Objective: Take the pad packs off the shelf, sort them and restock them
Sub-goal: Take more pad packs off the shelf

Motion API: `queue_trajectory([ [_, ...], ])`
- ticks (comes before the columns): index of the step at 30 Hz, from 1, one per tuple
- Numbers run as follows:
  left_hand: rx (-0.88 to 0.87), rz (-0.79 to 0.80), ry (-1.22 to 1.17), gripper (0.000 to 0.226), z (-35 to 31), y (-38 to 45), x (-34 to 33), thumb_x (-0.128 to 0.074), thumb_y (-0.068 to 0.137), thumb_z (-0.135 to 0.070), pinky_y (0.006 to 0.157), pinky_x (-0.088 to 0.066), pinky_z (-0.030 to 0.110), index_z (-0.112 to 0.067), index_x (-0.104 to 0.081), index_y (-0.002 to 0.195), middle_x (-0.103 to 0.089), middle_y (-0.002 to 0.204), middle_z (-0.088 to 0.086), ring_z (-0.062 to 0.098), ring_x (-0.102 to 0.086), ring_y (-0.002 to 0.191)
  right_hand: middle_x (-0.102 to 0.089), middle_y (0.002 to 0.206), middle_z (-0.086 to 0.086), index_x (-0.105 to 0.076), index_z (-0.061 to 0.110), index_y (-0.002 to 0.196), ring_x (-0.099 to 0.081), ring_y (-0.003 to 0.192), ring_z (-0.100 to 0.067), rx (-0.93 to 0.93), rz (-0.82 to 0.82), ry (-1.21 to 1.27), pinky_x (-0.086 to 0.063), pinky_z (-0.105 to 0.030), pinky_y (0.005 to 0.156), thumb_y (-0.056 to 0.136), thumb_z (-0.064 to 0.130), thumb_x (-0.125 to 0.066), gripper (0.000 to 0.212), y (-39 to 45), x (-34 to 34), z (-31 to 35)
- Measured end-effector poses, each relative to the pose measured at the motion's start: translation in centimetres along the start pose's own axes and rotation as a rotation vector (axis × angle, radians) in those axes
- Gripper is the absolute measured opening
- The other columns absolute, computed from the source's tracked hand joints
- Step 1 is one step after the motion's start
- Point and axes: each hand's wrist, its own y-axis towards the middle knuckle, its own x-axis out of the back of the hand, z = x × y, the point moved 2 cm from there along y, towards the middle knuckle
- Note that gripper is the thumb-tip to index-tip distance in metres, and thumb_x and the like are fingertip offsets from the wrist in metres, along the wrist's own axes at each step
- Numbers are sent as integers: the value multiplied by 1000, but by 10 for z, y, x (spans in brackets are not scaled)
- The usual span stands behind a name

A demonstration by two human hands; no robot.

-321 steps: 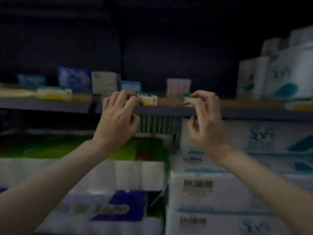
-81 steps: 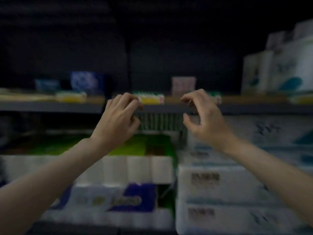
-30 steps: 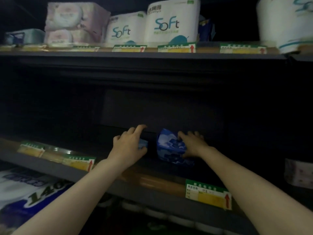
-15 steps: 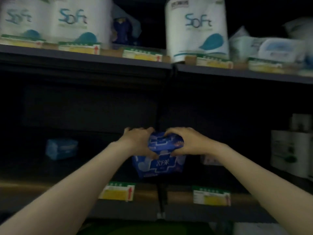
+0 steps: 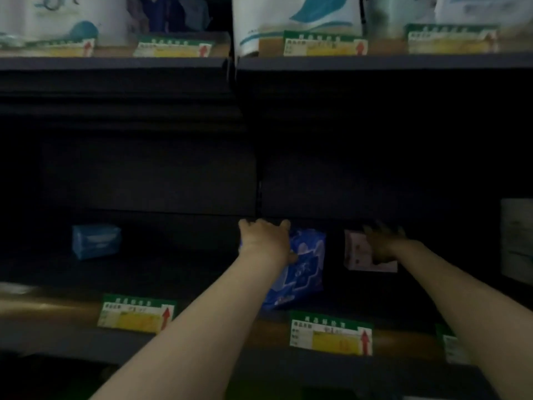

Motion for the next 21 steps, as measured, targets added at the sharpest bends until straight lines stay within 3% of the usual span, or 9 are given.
queue_trajectory([
  [3,25,37,11,78,0,6,-4,-38,91,-60,102,-30,39,-24,-2,150,-45,135,12,30,-46,121,-24,150,-12,-9,13,147,-27,137,-28,53,-96,39,-23,-41,111,79,31,-71,93,13,7,4],
  [6,44,63,15,78,-1,10,-6,-38,92,-60,103,-29,39,-24,0,150,-45,135,11,30,-45,122,-4,154,-11,4,23,150,-15,139,-38,43,-24,55,-29,-47,111,73,32,-77,112,18,0,7],
  [8,45,68,22,77,-2,13,-8,-39,92,-59,103,-28,40,-24,-2,150,-45,135,12,30,-45,122,-14,153,-10,-9,22,151,-22,137,-35,18,34,11,-33,-45,109,75,29,-75,101,18,-3,9],
  [11,43,77,26,77,-4,15,-9,-38,92,-59,103,-28,39,-24,-3,150,-46,135,12,29,-46,121,-44,137,-7,-41,17,136,-47,121,-24,58,-3,-33,-43,-29,96,81,26,-69,62,5,6,15],
  [13,42,76,19,76,-2,17,-9,-37,91,-60,103,-29,39,-25,-4,149,-46,135,12,29,-46,121,-47,134,-6,-44,19,132,-48,120,-26,106,-120,61,-40,-26,91,84,29,-65,54,-9,20,14],
  [15,34,56,11,74,-2,16,-8,-37,92,-60,102,-29,38,-25,-7,149,-47,134,11,28,-47,121,-42,135,-6,-42,21,135,-44,121,-30,172,-220,179,-37,-29,98,82,32,-65,58,-29,33,10],
  [19,12,22,-12,74,-1,11,-5,-37,92,-61,103,-29,40,-22,-10,149,-45,136,9,28,-45,123,-34,139,-7,-34,17,142,-46,122,-25,309,-304,323,-42,-29,92,84,20,-66,67,-88,53,0],
  [21,9,51,-33,74,2,7,-3,-37,91,-61,106,-26,43,-22,-11,149,-44,138,9,28,-43,125,-33,140,-6,-37,15,141,-43,124,-21,362,-361,444,-45,-22,85,84,8,-64,64,-121,57,0],
])
